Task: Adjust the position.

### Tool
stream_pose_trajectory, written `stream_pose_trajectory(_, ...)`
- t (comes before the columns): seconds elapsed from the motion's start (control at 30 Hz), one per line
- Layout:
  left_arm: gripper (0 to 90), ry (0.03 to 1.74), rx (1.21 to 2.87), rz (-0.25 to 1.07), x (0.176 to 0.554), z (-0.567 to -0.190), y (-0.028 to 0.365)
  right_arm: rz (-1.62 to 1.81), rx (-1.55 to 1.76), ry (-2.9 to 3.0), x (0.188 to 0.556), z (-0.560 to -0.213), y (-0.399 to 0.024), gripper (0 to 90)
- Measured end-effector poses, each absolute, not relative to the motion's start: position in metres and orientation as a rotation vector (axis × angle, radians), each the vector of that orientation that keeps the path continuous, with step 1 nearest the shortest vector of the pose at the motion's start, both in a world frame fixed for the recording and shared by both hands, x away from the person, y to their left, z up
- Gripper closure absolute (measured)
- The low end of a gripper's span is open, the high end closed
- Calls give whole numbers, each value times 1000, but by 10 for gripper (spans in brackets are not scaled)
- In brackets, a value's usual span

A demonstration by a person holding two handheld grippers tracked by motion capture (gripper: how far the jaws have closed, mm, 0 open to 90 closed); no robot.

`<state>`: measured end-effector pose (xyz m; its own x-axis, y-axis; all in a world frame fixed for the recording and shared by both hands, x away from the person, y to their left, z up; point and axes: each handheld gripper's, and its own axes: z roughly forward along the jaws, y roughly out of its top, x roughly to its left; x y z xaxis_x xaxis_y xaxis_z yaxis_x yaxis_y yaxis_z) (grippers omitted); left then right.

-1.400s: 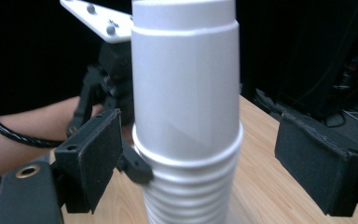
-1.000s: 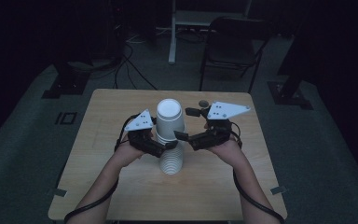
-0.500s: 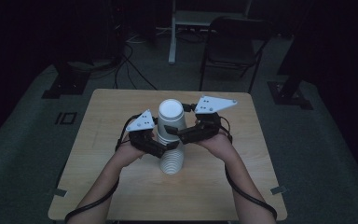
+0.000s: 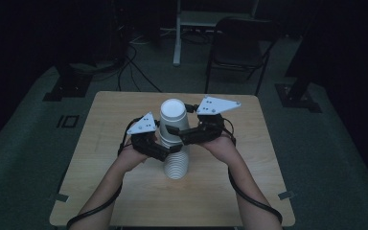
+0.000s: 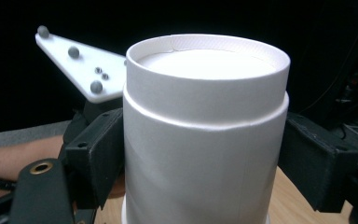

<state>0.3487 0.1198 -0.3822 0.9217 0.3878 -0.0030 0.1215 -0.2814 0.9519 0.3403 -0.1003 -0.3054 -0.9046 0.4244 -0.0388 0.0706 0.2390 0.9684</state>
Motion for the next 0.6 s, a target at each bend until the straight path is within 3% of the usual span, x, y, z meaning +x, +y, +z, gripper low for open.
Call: stream_pose_trajectory(0.6,43,375,1860,266,349,-382,120,1773,446,2154,339,-277,-102,193)
